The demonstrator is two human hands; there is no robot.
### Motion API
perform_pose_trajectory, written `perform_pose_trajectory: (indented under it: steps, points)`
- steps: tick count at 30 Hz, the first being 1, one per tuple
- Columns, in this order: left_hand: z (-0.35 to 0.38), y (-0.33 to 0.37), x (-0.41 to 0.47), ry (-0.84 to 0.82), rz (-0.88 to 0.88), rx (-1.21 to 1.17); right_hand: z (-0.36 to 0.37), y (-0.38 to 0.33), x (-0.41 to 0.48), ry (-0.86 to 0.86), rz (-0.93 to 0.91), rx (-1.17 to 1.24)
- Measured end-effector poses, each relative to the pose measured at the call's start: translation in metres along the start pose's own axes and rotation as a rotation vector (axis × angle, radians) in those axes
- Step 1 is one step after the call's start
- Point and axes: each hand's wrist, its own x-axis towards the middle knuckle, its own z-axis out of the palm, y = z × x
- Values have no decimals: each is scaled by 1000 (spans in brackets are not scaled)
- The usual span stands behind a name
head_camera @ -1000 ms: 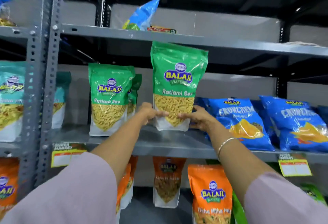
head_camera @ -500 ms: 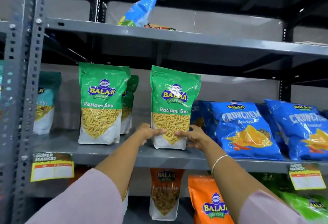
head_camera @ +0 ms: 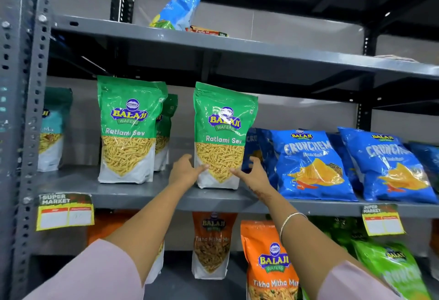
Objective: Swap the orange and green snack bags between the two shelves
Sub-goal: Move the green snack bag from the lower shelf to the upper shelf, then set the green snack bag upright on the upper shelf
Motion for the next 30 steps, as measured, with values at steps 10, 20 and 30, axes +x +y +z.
perform_pose_trajectory:
  steps: [10, 20, 30]
  points:
    - [56, -57, -97, 411, 606, 326, -33, 67, -74, 546, -247, -467]
    - [158, -140, -169, -10, 328, 338, -54, 199, -133, 586, 213, -260]
    - [232, -147, -143, -424, -233, 19, -41, 284, -125, -97, 558, 50]
